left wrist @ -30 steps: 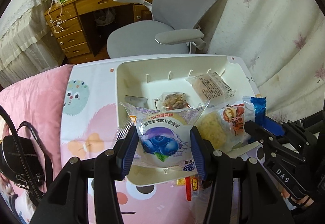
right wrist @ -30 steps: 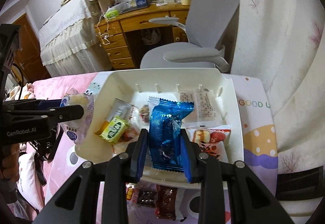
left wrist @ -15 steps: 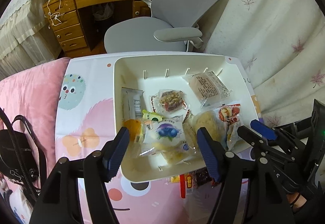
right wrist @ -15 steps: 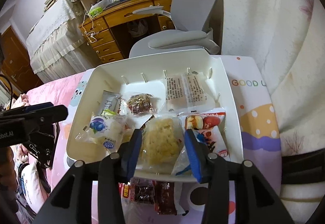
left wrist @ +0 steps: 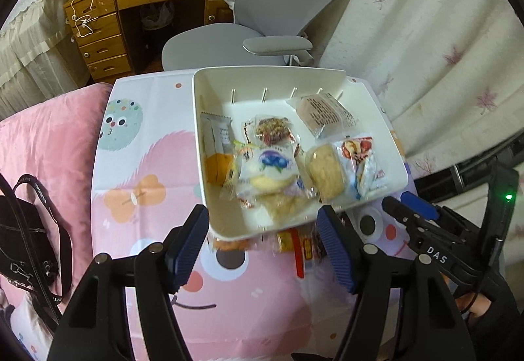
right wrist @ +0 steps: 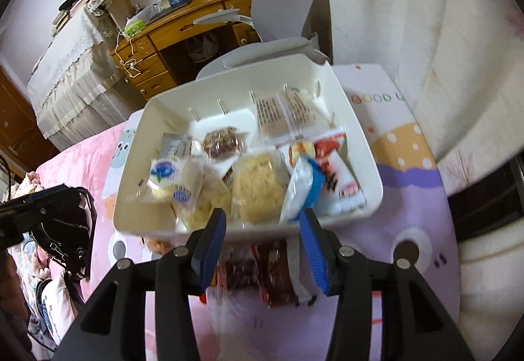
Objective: Organize snacks
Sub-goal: 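Pull both tools back over the snacks beside the tray, then grasp dark nut bag with left tool while right tool grasps brown chocolate packet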
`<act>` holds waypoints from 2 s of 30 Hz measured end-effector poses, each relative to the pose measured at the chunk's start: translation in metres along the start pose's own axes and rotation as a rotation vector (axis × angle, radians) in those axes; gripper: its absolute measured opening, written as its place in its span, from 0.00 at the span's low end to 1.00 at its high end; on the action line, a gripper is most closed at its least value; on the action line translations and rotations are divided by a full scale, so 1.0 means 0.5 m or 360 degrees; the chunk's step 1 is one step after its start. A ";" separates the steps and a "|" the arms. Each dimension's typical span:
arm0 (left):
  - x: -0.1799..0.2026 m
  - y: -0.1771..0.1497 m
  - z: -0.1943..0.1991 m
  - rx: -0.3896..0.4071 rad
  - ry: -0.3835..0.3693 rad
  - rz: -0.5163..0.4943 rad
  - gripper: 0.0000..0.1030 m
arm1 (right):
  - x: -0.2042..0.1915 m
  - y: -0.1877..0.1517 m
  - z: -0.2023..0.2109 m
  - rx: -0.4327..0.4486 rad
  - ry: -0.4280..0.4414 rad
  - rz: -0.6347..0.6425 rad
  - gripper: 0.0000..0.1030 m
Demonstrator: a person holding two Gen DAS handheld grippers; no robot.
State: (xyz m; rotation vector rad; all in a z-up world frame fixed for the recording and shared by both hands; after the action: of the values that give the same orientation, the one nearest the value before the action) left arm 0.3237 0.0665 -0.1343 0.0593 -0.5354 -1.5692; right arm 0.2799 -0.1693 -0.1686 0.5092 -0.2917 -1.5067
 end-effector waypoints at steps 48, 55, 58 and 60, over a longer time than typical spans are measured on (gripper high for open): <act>0.029 -0.166 -0.203 -0.0558 -0.0064 -0.0022 0.77 | -0.009 -0.246 -0.061 0.0012 -0.0363 0.0142 0.57; 0.088 -0.155 -0.247 -0.0585 -0.0011 0.0013 0.77 | -0.012 -0.241 -0.083 0.0014 -0.0281 0.0445 0.57; 0.113 -0.150 -0.265 -0.0588 0.0011 0.0027 0.77 | -0.009 -0.237 -0.092 0.0028 -0.0233 0.0530 0.57; 0.128 -0.148 -0.277 -0.0590 0.0021 0.0032 0.77 | -0.007 -0.235 -0.098 0.0041 -0.0200 0.0571 0.57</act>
State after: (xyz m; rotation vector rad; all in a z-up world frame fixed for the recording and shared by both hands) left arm 0.2990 -0.0374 -0.2661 -0.2164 -0.2276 -1.6240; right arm 0.2012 -0.1576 -0.2681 0.3599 -0.4753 -1.1878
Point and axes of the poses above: each gripper's, at about its wrist camera, not at the fingertips, and z roughly against the way its jaws point, x to its right, y to its top, the point moved 2 cm from there along -z, roughly the way its jaws point, and after that the axes turned 9 degrees about z, right-handed, at the moved point
